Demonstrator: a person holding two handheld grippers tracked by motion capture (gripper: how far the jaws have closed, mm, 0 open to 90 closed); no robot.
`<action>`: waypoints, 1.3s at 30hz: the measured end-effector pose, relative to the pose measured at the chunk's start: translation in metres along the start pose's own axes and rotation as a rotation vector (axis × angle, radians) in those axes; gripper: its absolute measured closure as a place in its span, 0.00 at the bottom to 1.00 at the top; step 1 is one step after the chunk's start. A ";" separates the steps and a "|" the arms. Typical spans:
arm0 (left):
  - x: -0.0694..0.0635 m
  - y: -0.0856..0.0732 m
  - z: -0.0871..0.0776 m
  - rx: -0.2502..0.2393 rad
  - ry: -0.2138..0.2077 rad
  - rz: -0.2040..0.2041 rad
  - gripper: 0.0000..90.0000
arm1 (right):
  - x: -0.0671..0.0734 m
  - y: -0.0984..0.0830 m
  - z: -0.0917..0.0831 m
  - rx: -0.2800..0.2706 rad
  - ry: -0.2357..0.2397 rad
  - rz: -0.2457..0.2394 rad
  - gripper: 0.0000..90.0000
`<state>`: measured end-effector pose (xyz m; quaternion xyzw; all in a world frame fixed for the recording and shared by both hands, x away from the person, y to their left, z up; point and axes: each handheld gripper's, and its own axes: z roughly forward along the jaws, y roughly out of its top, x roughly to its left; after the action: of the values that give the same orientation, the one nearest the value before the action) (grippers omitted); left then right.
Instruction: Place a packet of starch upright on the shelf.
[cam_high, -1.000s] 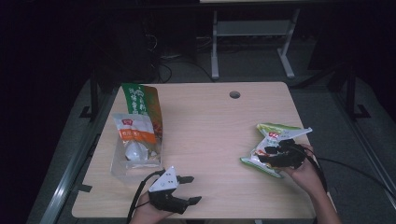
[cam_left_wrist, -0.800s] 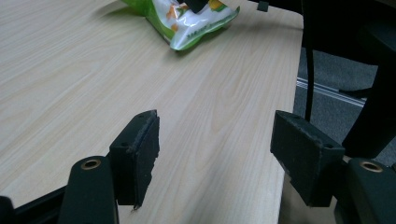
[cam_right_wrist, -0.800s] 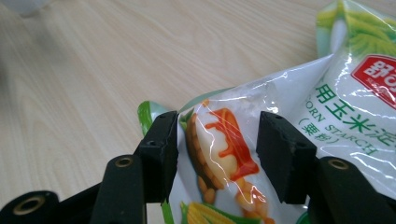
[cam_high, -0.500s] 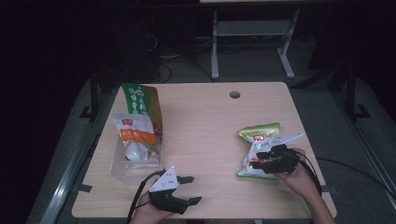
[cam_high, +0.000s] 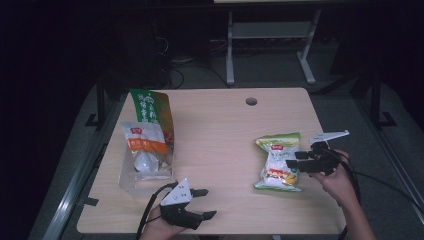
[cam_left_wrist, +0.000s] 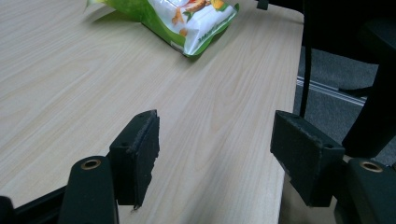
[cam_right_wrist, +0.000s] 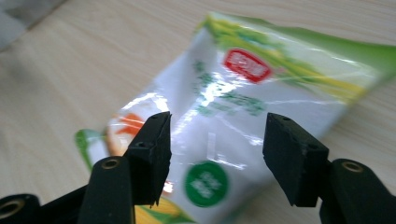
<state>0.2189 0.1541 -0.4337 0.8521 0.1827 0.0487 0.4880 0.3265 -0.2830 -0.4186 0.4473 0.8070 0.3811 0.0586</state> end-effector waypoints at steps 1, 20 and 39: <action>0.001 0.000 0.000 0.000 0.002 0.006 0.36 | -0.005 -0.001 0.000 0.003 -0.005 0.013 0.44; 0.000 0.000 0.002 0.002 -0.001 -0.003 0.36 | -0.038 -0.007 0.031 -0.001 0.119 0.230 0.63; 0.002 0.000 0.000 -0.004 0.011 -0.013 0.37 | 0.004 0.001 -0.001 -0.094 0.050 0.143 0.96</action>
<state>0.2208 0.1551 -0.4337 0.8496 0.1908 0.0508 0.4891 0.3240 -0.2802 -0.4163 0.4910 0.7554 0.4327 0.0320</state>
